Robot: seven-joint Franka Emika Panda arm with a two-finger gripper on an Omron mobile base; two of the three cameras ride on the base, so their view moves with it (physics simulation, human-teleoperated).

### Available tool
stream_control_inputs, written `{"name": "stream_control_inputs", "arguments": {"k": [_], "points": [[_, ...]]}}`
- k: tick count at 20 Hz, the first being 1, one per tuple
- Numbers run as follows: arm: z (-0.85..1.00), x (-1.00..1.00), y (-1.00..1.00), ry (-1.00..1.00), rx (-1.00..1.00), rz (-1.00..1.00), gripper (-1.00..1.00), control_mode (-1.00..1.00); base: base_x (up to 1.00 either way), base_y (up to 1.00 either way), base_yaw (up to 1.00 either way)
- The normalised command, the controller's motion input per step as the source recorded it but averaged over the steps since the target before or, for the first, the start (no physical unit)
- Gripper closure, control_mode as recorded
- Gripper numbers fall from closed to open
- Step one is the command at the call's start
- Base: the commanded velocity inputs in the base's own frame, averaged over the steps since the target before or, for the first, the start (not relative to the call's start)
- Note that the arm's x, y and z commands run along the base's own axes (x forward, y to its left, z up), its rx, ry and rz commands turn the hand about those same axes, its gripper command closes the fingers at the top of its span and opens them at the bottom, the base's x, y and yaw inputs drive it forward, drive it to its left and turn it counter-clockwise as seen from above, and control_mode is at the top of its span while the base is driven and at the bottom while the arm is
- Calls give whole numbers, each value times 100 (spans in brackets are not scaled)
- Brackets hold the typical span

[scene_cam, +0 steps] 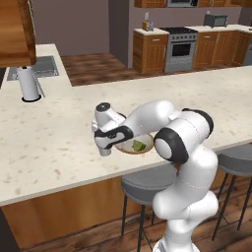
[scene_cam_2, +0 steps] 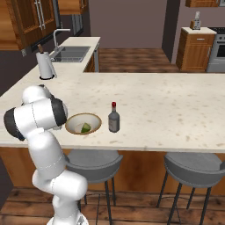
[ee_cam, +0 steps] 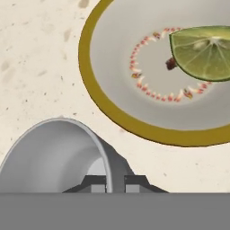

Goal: There is a bowl on the dining counter. Grab a lemon wedge from the fridge and place it in the bowl. Then get the liquor bottle and glass cup from the cabinet and place them next to the bowl.

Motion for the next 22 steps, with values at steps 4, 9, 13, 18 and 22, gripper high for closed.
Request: {"name": "stream_control_inputs", "arguments": {"k": [4,9,13,18,22], "points": [[-38,0,1,0,0,-6,100,-100,0,0,0],[-26,0,2,0,0,-7,-100,-100,0,0,0],[-8,0,0,0,0,-8,-100,-100,0,0,0],[0,-1,0,-7,0,-7,-100,-100,0,0,0],[38,-31,-1,-20,0,-5,-100,-100,0,0,0]]}}
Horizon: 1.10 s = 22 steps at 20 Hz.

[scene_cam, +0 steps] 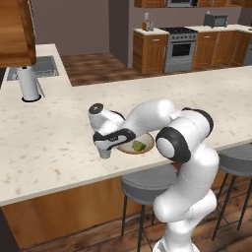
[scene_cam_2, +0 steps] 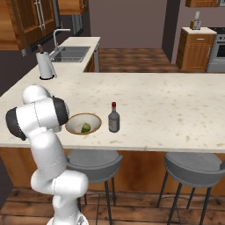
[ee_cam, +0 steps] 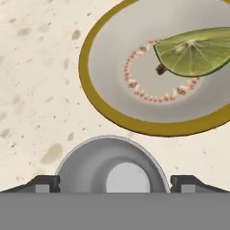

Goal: There is a bowl on the dining counter. Grab a lemon wedge from the fridge and place it in the bowl. Then get the liquor bottle and glass cup from the cabinet and place them next to the bowl.

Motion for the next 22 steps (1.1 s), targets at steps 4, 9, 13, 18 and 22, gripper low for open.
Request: {"name": "stream_control_inputs", "arguments": {"k": [4,9,13,18,22], "points": [[74,-59,-12,-26,0,-7,-100,-100,0,0,0],[86,-57,-20,-20,0,-5,-100,-100,0,0,0],[100,-68,-50,-10,7,-1,-100,-100,0,0,0],[100,-60,-66,0,18,1,-100,-100,0,0,0],[100,-57,-78,0,14,0,-100,-100,0,0,0]]}}
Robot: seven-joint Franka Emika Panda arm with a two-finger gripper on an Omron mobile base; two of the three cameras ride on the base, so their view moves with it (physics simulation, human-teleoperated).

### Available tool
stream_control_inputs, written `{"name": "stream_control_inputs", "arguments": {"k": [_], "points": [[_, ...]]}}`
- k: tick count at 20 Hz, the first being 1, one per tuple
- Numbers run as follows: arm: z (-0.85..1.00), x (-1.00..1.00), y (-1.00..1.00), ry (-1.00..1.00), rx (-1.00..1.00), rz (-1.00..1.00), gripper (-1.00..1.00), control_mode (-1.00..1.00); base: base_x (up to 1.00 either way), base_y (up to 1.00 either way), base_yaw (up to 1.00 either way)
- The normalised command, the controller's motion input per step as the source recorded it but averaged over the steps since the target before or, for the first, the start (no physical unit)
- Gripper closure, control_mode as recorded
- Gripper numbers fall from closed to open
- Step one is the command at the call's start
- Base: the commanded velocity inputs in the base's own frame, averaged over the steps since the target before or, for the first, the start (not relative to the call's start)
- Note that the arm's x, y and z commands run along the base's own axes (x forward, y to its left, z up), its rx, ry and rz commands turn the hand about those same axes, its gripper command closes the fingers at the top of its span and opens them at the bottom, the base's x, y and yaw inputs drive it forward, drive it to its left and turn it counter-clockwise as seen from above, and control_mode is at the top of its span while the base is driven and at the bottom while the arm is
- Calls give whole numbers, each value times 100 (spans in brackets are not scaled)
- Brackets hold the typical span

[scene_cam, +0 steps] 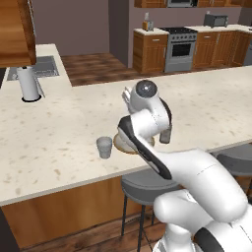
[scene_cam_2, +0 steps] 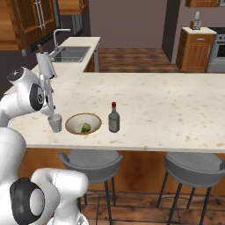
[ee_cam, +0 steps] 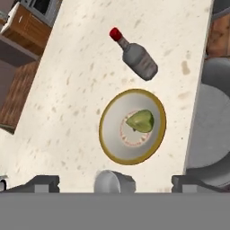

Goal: There is a bowl on the dining counter. Grab a lemon wedge from the fridge and place it in the bowl. Then get the liquor bottle and glass cup from the cabinet and place them next to the bowl.

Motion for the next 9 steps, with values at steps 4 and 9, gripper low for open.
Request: {"name": "stream_control_inputs", "arguments": {"k": [4,9], "points": [[90,-70,-87,5,4,0,-100,-100,0,0,0],[57,-64,-86,16,0,-8,-100,-100,0,0,0]]}}
